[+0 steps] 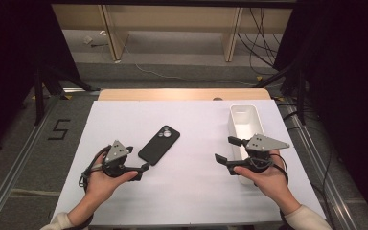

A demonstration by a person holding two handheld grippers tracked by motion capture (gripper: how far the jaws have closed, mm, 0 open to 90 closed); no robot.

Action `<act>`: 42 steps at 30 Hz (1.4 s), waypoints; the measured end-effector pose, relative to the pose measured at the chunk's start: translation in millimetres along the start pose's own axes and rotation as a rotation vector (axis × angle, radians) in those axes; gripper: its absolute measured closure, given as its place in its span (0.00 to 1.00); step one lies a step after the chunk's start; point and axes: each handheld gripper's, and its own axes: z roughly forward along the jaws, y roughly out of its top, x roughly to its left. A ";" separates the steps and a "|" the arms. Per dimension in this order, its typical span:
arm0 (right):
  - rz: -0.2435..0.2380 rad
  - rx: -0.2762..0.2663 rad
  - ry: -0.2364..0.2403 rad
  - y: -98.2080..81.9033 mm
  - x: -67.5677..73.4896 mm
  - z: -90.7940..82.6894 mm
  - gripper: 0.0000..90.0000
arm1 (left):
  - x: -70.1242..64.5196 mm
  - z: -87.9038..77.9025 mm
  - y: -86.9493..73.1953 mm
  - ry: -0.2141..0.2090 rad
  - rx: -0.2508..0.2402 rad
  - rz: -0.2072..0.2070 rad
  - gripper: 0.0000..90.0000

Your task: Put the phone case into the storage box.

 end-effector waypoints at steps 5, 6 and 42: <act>0.000 -0.003 -0.013 -4.0 0.6 -5.7 0.21 | 0.3 0.9 0.2 0.018 0.010 -0.005 0.07; 0.001 -0.008 -0.014 -5.8 0.9 -7.7 0.20 | 0.4 1.4 0.3 0.022 0.014 -0.004 0.04; -0.009 -0.009 -0.022 -16.2 6.1 -15.0 0.17 | 17.3 99.6 35.8 0.079 0.300 0.058 0.00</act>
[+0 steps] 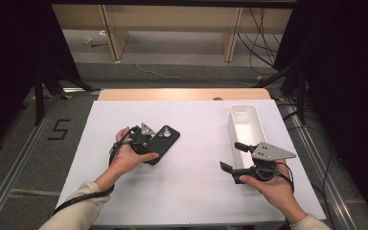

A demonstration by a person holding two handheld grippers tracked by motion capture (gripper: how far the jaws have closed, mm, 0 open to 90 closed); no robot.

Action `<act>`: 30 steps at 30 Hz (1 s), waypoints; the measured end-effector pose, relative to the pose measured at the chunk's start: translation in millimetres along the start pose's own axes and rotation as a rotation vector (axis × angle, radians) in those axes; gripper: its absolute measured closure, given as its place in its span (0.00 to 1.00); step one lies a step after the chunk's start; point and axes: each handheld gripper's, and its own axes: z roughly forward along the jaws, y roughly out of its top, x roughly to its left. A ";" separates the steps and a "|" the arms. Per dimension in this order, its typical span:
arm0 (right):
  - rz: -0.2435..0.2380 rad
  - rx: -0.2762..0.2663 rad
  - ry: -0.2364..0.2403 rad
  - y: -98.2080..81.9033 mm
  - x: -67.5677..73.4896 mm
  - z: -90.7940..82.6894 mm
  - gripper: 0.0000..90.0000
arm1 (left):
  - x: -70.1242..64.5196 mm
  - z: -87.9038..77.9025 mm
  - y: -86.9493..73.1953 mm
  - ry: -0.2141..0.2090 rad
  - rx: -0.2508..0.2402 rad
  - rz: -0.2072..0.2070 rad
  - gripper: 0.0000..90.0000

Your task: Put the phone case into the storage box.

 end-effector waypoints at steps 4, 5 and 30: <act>0.000 -0.002 0.001 -0.3 0.4 -0.2 0.17 | 0.5 10.5 4.4 0.004 0.026 0.010 0.00; 0.000 -0.003 0.001 -0.4 0.6 -0.1 0.17 | 0.1 12.9 5.2 0.004 0.031 0.010 0.00; -0.007 0.020 0.022 -2.2 2.7 2.3 0.18 | 6.7 38.9 10.9 -0.039 0.101 0.017 0.00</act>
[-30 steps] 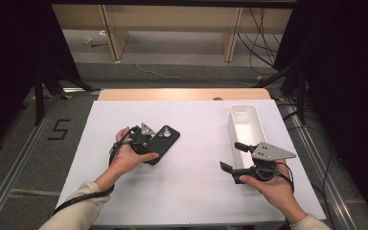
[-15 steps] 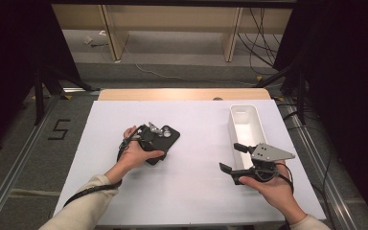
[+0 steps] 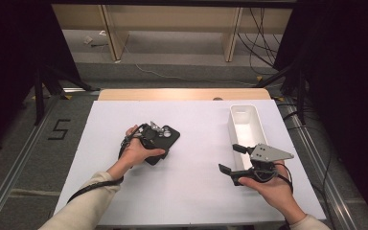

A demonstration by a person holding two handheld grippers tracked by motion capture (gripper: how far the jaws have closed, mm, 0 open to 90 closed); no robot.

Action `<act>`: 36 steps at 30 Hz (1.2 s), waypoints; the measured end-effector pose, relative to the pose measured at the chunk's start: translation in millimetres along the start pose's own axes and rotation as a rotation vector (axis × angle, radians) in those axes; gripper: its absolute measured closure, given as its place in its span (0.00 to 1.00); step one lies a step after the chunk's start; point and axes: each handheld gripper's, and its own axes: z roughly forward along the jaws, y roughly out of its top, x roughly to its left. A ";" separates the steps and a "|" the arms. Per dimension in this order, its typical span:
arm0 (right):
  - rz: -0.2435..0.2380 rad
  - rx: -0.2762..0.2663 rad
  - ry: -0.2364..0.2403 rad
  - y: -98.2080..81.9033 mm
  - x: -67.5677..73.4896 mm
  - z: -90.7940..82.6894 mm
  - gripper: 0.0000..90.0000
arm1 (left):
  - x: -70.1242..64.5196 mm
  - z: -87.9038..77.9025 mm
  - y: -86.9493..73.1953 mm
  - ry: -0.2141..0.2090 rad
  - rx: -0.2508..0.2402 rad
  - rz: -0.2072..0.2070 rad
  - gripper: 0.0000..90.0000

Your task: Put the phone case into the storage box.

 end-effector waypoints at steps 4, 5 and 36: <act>0.001 -0.002 0.002 0.0 0.2 0.4 0.18 | 1.2 1.5 1.7 -0.013 0.011 -0.009 0.00; 0.001 0.000 0.003 0.0 0.2 0.2 0.18 | 1.6 2.0 2.0 -0.017 0.012 -0.010 0.00; -0.002 -0.003 0.012 0.4 1.5 1.1 0.18 | 2.7 -0.2 7.8 -0.054 0.056 -0.026 0.13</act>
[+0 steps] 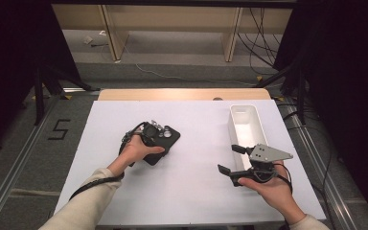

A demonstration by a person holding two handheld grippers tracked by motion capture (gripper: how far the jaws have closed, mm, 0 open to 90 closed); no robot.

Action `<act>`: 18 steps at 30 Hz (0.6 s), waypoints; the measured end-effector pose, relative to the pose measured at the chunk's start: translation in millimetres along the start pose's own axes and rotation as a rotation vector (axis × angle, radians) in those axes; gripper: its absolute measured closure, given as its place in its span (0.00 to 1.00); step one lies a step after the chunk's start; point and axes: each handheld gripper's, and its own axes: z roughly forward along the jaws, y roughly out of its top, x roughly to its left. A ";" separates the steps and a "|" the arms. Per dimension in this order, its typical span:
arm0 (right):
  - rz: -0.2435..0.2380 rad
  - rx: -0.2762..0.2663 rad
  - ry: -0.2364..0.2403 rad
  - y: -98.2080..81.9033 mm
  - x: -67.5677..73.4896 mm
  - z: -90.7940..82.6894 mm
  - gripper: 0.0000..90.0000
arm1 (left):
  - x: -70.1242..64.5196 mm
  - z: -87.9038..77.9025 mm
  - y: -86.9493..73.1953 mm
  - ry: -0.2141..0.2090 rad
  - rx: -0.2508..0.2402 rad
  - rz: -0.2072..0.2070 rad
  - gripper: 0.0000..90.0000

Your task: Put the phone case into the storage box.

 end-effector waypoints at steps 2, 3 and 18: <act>0.001 -0.002 0.000 0.0 0.0 0.0 0.18 | -0.1 0.1 -0.2 0.001 -0.004 -0.003 0.13; 0.001 -0.001 0.000 0.0 0.0 0.0 0.18 | -0.3 0.2 -0.4 0.002 -0.006 -0.005 0.13; 0.002 -0.004 0.002 -0.3 -0.3 0.1 0.18 | -1.9 -1.3 -1.8 0.009 -0.020 -0.022 0.16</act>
